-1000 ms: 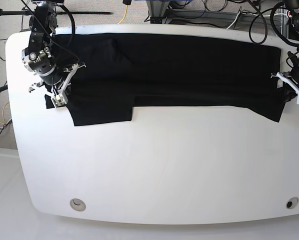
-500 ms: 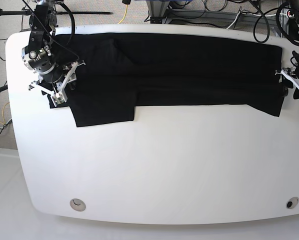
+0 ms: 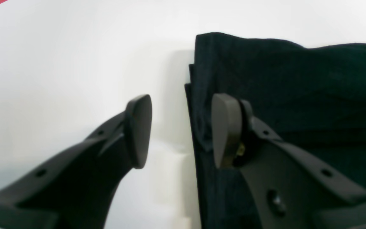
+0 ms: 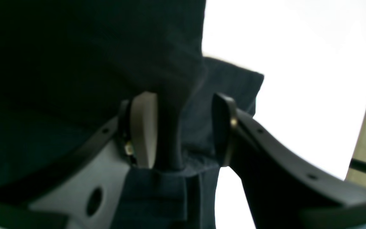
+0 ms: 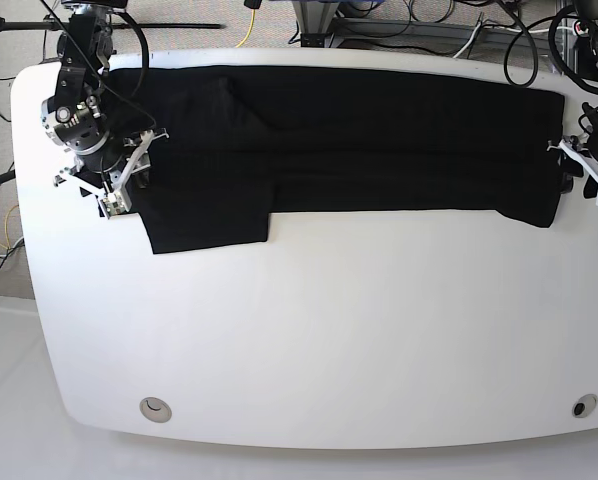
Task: Fold the T-shirt properly
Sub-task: 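Lower the folded hem onto the shirt and open both grippers, then grasp the folded edge of the shirt with the right gripper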
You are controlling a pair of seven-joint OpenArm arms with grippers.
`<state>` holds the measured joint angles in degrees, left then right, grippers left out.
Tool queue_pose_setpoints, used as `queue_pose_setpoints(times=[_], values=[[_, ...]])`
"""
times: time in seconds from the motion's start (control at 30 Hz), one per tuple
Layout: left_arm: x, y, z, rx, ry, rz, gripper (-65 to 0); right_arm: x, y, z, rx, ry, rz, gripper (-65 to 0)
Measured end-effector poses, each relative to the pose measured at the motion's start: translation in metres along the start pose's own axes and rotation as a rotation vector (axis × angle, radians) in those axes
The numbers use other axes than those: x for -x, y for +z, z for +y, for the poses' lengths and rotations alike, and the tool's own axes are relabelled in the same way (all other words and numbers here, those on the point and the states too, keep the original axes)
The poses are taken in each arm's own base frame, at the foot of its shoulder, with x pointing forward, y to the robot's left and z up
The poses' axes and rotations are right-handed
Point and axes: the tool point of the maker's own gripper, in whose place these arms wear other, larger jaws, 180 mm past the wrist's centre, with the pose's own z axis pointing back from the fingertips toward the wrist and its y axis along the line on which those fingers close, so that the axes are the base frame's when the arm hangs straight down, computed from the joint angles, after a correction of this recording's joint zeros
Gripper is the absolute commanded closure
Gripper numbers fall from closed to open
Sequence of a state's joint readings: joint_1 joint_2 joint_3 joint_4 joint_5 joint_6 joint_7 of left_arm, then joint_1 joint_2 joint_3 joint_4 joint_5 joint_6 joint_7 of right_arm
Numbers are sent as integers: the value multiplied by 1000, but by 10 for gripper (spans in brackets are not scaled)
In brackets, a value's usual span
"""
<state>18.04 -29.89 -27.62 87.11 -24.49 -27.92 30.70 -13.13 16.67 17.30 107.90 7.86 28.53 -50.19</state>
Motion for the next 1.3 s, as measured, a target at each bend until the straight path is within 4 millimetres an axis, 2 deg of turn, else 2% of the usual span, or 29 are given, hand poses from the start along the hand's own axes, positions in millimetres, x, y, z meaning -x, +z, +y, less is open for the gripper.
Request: queue_pose_setpoints(times=[0.13,0.3,0.33,0.6,0.73,1.0,1.17,1.3], values=[[10,0,-1,4,-12,52,-343,-1,1,8,-45,-23,-7,-393],[9,-1,-5,7,-15,56,-348,-9,6,20,-93,-40,-42,-452],[8,0,-7,10,-19,54,-342,-13,8,22,-100,-41,-56,-468],[-5,-1,-37,63,-40,26,-330,-62,11,25,-91,-54,-199,-472],[-14,1,-42,66,-54,3,-332,-76,2,23,-98,-79,-219,-486],[-18,4,-41,60,-56,-21,-332,-80,-32,21,-133,-167,-172,-479],[-16,1,-41,62,-36,-20,-325,-81,-51,18,-159,-230,-171,-448],[-11,-1,-40,58,-19,-8,-321,-74,-62,16,-166,-258,-142,-410]])
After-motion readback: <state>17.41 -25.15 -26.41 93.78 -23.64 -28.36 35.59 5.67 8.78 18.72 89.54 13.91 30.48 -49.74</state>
